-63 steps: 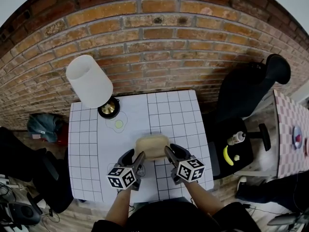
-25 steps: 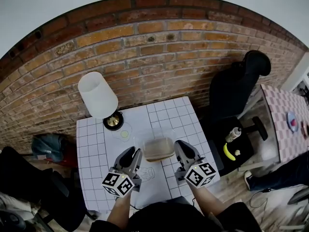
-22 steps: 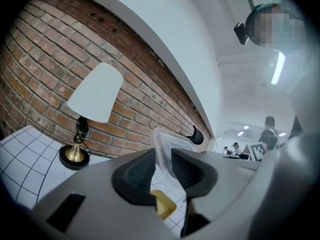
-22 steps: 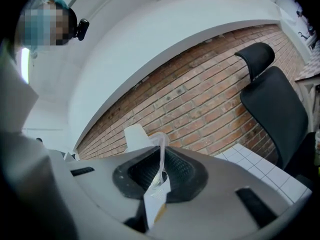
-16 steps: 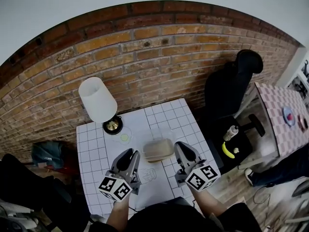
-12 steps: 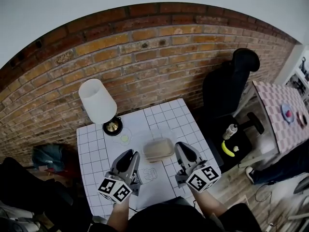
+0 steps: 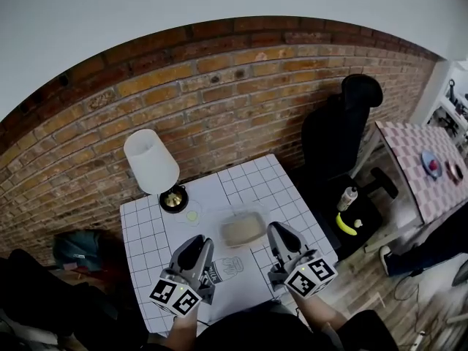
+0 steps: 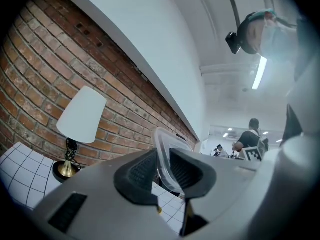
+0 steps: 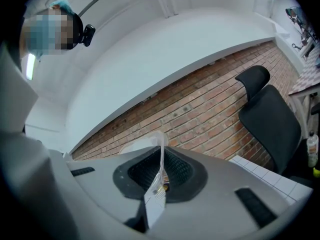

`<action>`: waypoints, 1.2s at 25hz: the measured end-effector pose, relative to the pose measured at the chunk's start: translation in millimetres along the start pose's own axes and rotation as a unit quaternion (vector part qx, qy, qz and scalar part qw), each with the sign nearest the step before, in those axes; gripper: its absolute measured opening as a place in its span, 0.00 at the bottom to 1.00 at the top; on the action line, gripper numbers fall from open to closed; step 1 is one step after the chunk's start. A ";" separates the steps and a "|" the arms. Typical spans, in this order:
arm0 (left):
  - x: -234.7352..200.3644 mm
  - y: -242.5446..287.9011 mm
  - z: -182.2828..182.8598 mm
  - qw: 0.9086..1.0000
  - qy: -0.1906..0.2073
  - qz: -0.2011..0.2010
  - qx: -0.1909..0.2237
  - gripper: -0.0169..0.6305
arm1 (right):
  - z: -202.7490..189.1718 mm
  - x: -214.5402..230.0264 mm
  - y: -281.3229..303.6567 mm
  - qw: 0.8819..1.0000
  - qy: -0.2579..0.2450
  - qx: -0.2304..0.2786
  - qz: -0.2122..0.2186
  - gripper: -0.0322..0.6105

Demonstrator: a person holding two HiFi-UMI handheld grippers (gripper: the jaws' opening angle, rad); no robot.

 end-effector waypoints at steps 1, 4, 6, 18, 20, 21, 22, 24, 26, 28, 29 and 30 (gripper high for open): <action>1.5 -2.0 0.9 1.000 0.000 -0.002 0.001 0.16 | 0.0 -1.7 -1.9 1.000 0.000 0.001 -0.001 0.08; 3.2 -9.3 3.4 1.000 0.003 -0.005 0.002 0.15 | -0.8 -8.1 -4.5 1.000 -0.004 -0.001 0.000 0.08; 3.8 -14.5 5.0 1.000 0.003 -0.005 0.003 0.15 | -1.6 -13.2 -6.2 1.000 -0.007 -0.002 0.001 0.08; 0.0 -24.5 12.2 1.000 0.007 -0.013 0.008 0.15 | -2.7 -29.4 -8.4 1.000 -0.017 0.001 -0.005 0.08; -1.3 -24.9 12.7 1.000 0.007 -0.014 0.008 0.15 | -3.7 -29.9 -7.5 1.000 -0.017 0.000 -0.007 0.08; -1.6 -24.8 12.9 1.000 0.007 -0.015 0.007 0.15 | -3.9 -29.7 -7.1 1.000 -0.017 -0.001 -0.008 0.08; -1.7 -24.5 12.8 1.000 0.007 -0.015 0.007 0.15 | -4.0 -29.3 -6.7 1.000 -0.017 -0.002 -0.008 0.08; -1.7 -23.7 12.5 1.000 0.006 -0.016 0.006 0.15 | -4.1 -28.3 -6.2 1.000 -0.017 -0.002 -0.009 0.08; -2.2 -22.8 12.3 1.000 0.006 -0.016 0.006 0.15 | -4.2 -27.5 -5.3 1.000 -0.017 -0.004 -0.011 0.08; -3.8 -22.2 11.4 1.000 0.003 -0.015 0.005 0.15 | -4.4 -27.2 -3.8 1.000 -0.017 -0.005 -0.012 0.08; -4.4 -21.6 10.8 1.000 0.001 -0.015 0.005 0.15 | -4.3 -26.7 -3.3 1.000 -0.018 -0.006 -0.013 0.08; -4.7 -20.7 10.3 1.000 0.000 -0.016 0.004 0.15 | -4.0 -25.9 -2.9 1.000 -0.018 -0.007 -0.013 0.08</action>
Point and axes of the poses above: the fingertips, and each gripper's own axes: y forward along the fingers, x to its right, z out of its top, the point moved 6 cm from there along -y, backward along the fingers, and after that the axes turned 7 degrees about y, right-handed, at the moved point
